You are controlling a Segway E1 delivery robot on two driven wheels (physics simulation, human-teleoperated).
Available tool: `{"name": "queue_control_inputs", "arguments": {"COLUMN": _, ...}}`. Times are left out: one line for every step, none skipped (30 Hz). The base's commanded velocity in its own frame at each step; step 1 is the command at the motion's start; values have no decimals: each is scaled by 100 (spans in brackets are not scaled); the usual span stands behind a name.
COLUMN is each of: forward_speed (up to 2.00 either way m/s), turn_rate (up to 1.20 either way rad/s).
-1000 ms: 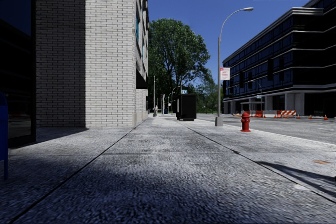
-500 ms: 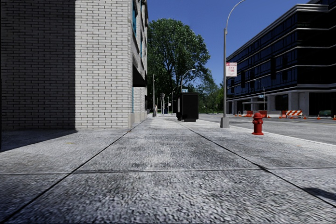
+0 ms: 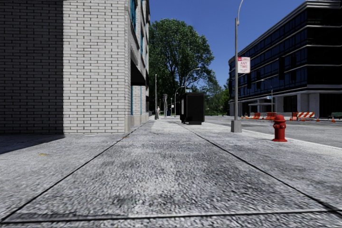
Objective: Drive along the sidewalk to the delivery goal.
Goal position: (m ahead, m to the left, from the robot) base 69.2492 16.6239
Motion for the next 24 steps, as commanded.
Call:
{"name": "queue_control_inputs", "arguments": {"forward_speed": 200, "turn_rate": 0}}
{"name": "queue_control_inputs", "arguments": {"forward_speed": 200, "turn_rate": 0}}
{"name": "queue_control_inputs", "arguments": {"forward_speed": 200, "turn_rate": 0}}
{"name": "queue_control_inputs", "arguments": {"forward_speed": 200, "turn_rate": 0}}
{"name": "queue_control_inputs", "arguments": {"forward_speed": 200, "turn_rate": 0}}
{"name": "queue_control_inputs", "arguments": {"forward_speed": 200, "turn_rate": 0}}
{"name": "queue_control_inputs", "arguments": {"forward_speed": 200, "turn_rate": 0}}
{"name": "queue_control_inputs", "arguments": {"forward_speed": 200, "turn_rate": 0}}
{"name": "queue_control_inputs", "arguments": {"forward_speed": 200, "turn_rate": 0}}
{"name": "queue_control_inputs", "arguments": {"forward_speed": 200, "turn_rate": 0}}
{"name": "queue_control_inputs", "arguments": {"forward_speed": 200, "turn_rate": 0}}
{"name": "queue_control_inputs", "arguments": {"forward_speed": 200, "turn_rate": 0}}
{"name": "queue_control_inputs", "arguments": {"forward_speed": 200, "turn_rate": 0}}
{"name": "queue_control_inputs", "arguments": {"forward_speed": 200, "turn_rate": 27}}
{"name": "queue_control_inputs", "arguments": {"forward_speed": 200, "turn_rate": 31}}
{"name": "queue_control_inputs", "arguments": {"forward_speed": 200, "turn_rate": 31}}
{"name": "queue_control_inputs", "arguments": {"forward_speed": 200, "turn_rate": 31}}
{"name": "queue_control_inputs", "arguments": {"forward_speed": 200, "turn_rate": 31}}
{"name": "queue_control_inputs", "arguments": {"forward_speed": 200, "turn_rate": 32}}
{"name": "queue_control_inputs", "arguments": {"forward_speed": 200, "turn_rate": 32}}
{"name": "queue_control_inputs", "arguments": {"forward_speed": 200, "turn_rate": 32}}
{"name": "queue_control_inputs", "arguments": {"forward_speed": 200, "turn_rate": 30}}
{"name": "queue_control_inputs", "arguments": {"forward_speed": 200, "turn_rate": 30}}
{"name": "queue_control_inputs", "arguments": {"forward_speed": 200, "turn_rate": 28}}
